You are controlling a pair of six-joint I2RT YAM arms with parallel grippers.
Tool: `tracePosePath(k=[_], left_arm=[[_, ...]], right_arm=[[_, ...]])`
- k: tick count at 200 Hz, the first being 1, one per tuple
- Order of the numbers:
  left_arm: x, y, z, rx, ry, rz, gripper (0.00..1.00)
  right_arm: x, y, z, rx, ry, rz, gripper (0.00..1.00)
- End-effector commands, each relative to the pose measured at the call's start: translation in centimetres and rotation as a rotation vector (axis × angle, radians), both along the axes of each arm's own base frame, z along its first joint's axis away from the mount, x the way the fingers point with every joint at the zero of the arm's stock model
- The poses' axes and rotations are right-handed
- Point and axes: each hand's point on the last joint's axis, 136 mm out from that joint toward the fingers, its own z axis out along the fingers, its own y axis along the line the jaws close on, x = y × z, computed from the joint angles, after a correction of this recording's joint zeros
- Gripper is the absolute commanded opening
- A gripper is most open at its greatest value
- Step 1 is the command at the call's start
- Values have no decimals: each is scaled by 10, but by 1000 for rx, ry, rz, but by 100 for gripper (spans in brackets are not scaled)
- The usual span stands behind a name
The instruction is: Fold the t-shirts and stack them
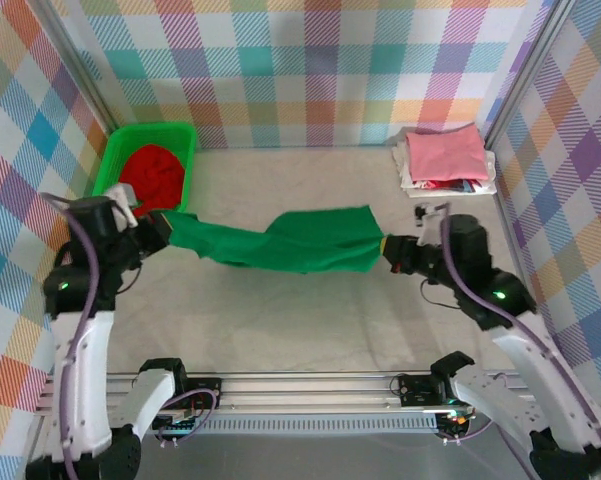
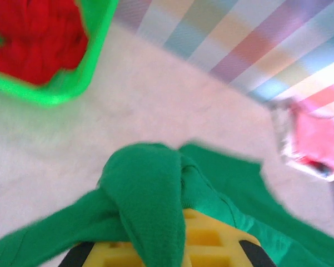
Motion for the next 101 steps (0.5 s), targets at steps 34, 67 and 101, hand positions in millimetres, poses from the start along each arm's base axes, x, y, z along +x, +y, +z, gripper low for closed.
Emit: tracePosePath(k=[34, 67, 101], left_arm=[[-34, -3, 137, -24, -301, 5, 0], [56, 1, 132, -36, -236, -3, 0], [171, 8, 66, -28, -104, -7, 0]], right_arm=[[-11, -40, 106, -85, -251, -121, 0], [60, -32, 124, -173, -286, -206, 0], [179, -19, 72, -164, -140, -223, 0]])
